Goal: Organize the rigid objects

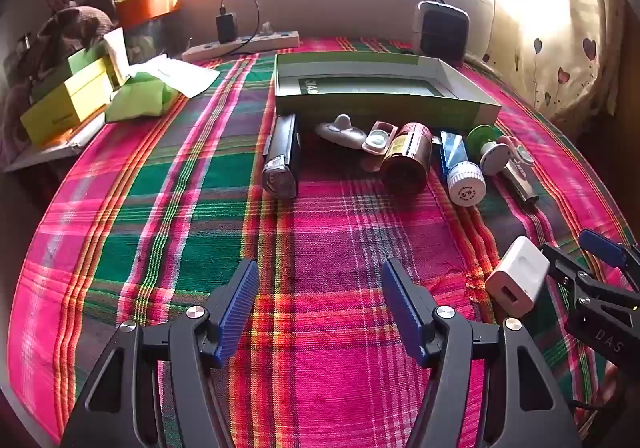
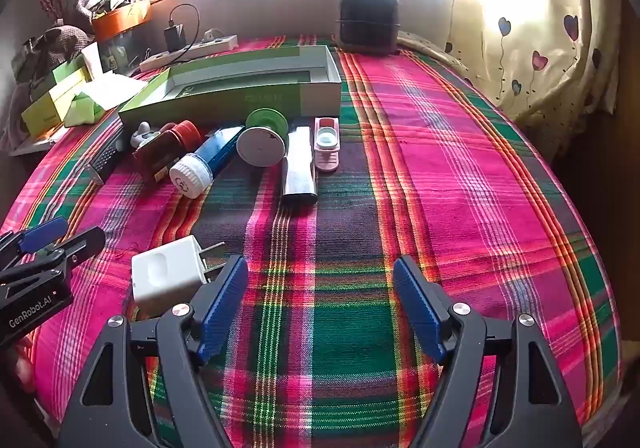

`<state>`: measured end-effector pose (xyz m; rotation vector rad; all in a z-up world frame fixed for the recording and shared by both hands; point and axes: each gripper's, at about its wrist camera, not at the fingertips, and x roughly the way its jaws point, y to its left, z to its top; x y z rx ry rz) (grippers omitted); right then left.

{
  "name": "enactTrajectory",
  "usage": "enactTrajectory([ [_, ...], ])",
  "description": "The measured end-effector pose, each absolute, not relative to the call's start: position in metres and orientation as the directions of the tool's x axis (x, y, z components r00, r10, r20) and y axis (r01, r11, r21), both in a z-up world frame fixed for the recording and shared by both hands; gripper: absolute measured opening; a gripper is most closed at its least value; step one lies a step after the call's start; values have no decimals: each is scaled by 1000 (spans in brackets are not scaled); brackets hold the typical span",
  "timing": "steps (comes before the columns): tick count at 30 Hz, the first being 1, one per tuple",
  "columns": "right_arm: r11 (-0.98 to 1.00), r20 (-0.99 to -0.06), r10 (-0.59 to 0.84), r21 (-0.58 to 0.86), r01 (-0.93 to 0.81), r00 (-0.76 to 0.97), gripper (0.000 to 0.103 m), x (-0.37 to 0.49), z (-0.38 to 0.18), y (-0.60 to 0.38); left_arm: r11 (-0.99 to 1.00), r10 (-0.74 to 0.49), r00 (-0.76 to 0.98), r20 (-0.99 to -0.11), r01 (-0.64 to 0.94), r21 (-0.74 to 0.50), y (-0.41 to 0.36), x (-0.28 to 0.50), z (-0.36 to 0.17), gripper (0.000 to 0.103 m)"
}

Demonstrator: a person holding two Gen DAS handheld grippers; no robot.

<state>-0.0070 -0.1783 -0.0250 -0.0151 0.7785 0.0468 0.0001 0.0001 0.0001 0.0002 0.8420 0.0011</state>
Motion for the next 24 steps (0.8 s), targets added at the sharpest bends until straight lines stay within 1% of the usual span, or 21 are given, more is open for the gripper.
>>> enactTrajectory([
  [24, 999, -699, 40, 9, -47, 714, 75, -8, -25, -179, 1000, 5, 666, -746, -4, 3, -8, -1, -2, 64],
])
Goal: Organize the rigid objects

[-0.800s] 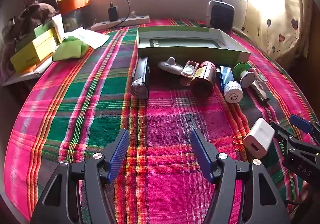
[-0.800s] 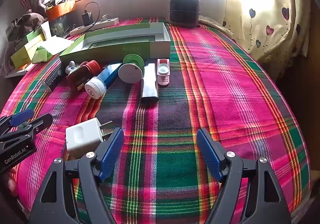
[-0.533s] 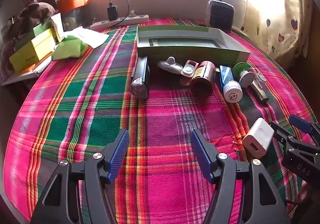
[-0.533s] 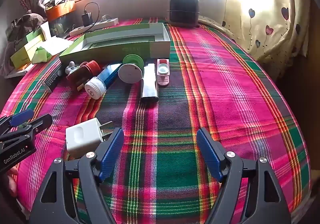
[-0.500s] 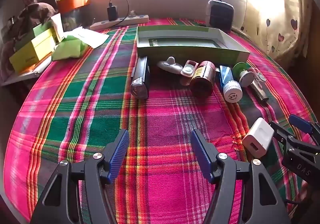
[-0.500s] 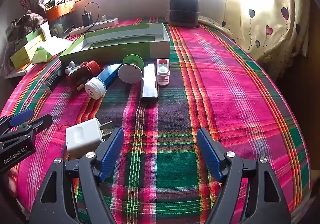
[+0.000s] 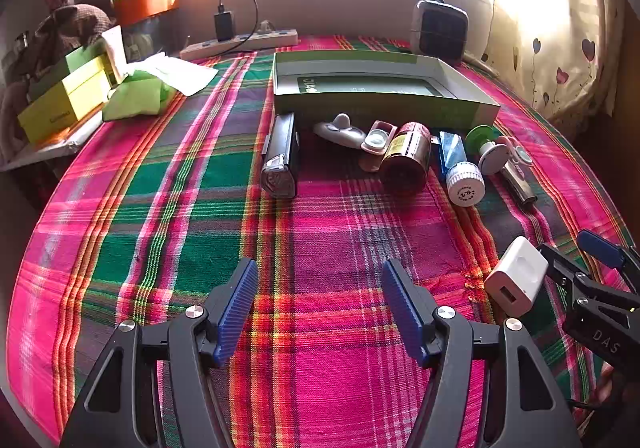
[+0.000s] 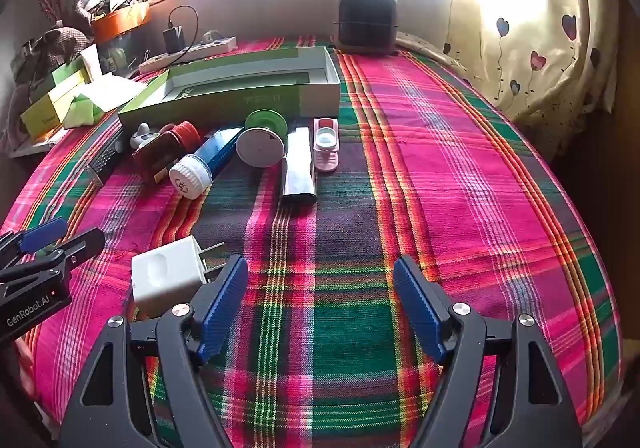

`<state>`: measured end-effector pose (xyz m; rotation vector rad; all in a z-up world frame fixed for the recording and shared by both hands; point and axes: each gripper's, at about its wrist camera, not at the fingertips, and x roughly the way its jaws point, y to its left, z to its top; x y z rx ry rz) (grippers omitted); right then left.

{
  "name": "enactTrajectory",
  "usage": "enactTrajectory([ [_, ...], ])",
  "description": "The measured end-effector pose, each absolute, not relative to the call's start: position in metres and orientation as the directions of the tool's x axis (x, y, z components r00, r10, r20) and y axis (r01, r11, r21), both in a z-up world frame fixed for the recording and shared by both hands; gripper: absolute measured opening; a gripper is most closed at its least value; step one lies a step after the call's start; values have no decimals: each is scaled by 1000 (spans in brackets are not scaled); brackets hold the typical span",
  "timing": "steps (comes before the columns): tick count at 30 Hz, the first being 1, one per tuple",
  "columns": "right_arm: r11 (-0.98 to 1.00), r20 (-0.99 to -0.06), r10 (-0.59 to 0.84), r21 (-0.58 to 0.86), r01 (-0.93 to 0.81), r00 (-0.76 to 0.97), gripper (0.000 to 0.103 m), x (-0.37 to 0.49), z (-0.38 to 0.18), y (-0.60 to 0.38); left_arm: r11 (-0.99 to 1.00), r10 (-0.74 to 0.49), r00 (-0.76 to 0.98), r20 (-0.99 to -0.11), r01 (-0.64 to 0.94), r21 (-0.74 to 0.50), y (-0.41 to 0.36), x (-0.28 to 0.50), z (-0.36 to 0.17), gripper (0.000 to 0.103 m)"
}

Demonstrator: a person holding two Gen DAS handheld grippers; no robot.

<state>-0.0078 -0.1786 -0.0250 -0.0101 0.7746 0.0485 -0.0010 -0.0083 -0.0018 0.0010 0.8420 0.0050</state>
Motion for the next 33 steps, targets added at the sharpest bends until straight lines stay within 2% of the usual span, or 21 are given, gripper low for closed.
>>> enactTrajectory([
  [33, 999, -698, 40, 9, -47, 715, 75, -8, -25, -179, 1000, 1, 664, -748, -3, -1, -5, -1, -2, 64],
])
